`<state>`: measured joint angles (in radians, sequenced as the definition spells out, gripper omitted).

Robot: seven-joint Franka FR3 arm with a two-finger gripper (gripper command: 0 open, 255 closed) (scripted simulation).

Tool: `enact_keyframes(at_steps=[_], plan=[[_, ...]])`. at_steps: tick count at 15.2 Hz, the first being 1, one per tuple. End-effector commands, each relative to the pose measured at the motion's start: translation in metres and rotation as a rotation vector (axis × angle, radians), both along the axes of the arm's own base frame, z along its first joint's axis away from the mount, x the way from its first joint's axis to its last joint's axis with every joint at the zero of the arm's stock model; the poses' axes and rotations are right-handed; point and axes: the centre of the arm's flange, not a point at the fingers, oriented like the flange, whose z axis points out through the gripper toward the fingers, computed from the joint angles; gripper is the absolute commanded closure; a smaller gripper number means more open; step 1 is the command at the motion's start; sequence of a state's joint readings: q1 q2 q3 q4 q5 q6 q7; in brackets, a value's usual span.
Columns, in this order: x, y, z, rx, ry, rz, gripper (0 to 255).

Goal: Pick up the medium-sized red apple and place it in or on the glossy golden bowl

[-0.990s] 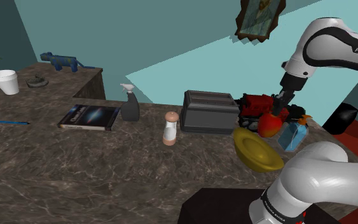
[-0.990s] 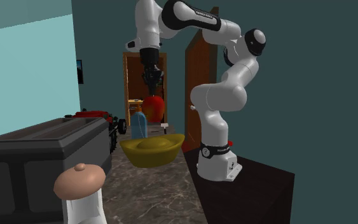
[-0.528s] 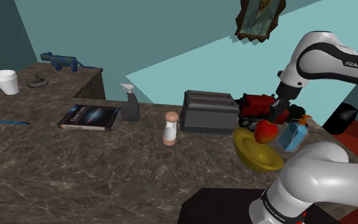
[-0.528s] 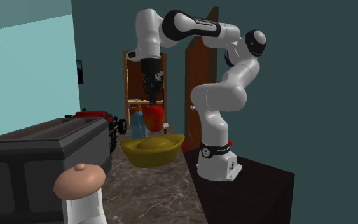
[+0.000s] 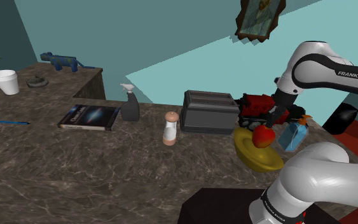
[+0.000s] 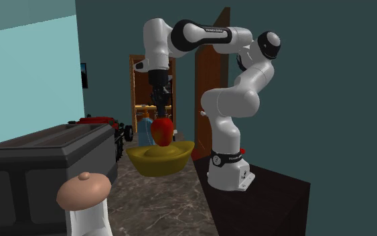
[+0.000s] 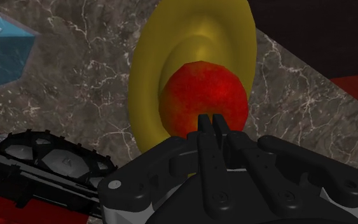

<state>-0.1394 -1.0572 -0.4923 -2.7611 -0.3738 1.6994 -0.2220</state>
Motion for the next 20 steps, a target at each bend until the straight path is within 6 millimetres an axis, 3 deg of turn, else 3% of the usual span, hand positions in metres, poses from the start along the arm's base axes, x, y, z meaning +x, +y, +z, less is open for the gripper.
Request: enact_keyframes(at_steps=[1,5,6,11,15,20], plan=[[0.0,0.0,0.0,0.0,0.0,0.0,255],[0.0,0.0,0.0,0.0,0.0,0.0,255],[0.0,0.0,0.0,0.0,0.0,0.0,0],[0.0,0.0,0.0,0.0,0.0,0.0,0],[0.001,-0.003,0.049,0.0,0.0,0.0,0],[0.001,-0.003,0.049,0.0,0.0,0.0,0]])
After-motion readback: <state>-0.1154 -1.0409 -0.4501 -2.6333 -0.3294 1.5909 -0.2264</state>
